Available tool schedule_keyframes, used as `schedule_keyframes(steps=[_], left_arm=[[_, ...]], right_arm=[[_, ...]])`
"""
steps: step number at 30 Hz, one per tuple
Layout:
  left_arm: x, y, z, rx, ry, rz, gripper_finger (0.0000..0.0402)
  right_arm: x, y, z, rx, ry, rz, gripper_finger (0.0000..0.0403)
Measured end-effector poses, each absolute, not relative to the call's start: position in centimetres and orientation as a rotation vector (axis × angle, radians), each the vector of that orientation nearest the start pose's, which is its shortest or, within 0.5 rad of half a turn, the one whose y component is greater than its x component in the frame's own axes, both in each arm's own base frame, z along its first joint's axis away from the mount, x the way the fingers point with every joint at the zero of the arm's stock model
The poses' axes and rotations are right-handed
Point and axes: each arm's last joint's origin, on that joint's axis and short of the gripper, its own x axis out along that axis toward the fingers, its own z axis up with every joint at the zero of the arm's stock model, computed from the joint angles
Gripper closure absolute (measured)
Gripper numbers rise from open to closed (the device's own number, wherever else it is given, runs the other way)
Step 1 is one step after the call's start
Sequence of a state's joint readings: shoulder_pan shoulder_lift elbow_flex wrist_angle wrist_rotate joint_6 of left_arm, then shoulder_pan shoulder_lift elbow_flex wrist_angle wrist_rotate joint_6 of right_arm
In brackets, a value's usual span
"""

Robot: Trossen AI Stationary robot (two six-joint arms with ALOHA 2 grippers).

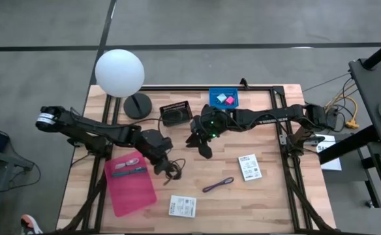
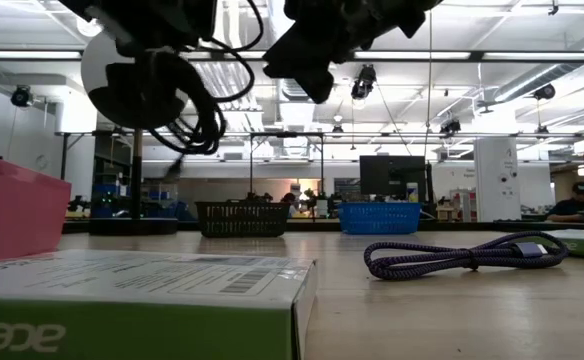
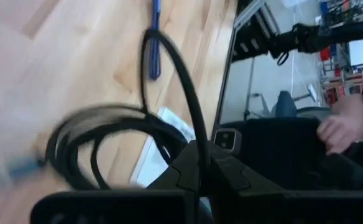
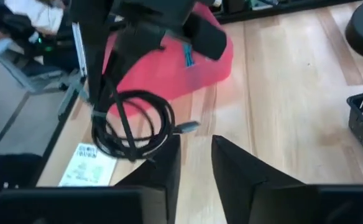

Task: Pick and place items into bin
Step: Put the black charger cable into the light pink bin

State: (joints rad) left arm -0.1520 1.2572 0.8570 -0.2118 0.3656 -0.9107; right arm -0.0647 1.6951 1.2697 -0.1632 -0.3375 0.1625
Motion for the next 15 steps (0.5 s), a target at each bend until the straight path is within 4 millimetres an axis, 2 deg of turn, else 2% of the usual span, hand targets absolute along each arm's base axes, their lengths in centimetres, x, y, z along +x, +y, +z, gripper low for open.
schedule_keyframes(steps=[8,15], left_arm=[[24.8,-5.1,26.6,-0.998,0.881,-0.23,0.0401],[22.7,-5.0,28.3,-0.995,0.865,-0.261,0.0401]], right_arm=[[37.5,-2.1,26.1,0.285,0.666,0.196,0.0297],[37.1,-2.7,25.5,0.335,0.735,0.125,0.0304]])
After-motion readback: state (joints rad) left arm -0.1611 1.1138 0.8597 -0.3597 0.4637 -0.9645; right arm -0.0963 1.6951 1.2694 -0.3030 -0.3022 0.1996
